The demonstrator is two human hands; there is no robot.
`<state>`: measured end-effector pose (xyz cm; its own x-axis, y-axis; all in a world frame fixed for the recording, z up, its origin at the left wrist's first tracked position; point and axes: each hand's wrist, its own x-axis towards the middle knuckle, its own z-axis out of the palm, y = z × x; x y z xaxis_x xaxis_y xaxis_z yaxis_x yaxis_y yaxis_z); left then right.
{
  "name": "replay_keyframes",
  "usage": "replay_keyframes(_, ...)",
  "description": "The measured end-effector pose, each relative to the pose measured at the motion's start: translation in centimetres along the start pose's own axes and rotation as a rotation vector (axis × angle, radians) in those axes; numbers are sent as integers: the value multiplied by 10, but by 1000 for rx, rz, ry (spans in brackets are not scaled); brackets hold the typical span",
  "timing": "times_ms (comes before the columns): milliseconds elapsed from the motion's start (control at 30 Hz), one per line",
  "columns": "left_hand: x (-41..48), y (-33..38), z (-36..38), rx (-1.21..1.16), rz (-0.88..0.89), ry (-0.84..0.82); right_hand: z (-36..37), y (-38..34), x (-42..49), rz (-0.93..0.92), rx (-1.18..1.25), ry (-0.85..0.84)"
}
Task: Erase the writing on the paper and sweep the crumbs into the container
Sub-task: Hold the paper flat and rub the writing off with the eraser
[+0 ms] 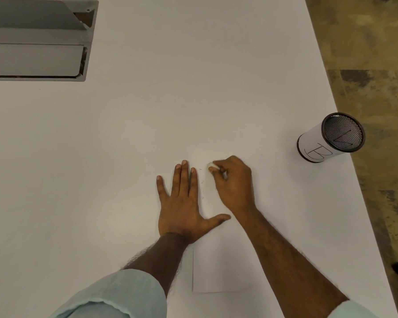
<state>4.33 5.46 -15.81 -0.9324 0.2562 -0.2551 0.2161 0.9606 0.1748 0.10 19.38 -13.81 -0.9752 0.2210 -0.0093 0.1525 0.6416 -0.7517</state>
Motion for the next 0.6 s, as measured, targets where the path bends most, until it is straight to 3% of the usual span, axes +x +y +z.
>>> replay_keyframes(100,-1,0,-3,-5,0,-1,-5,3,-9,-33,-14,-47)
replay_keyframes(233,-1,-1,-1,-6,-5,-4,-23,20,5,52,-2,188)
replay_keyframes(433,-1,0,-3,1,-5,-7,-8,8,-10,-15,7,-13)
replay_keyframes(600,0,-1,-1,0,-7,-15,-22,18,6,64,2,176)
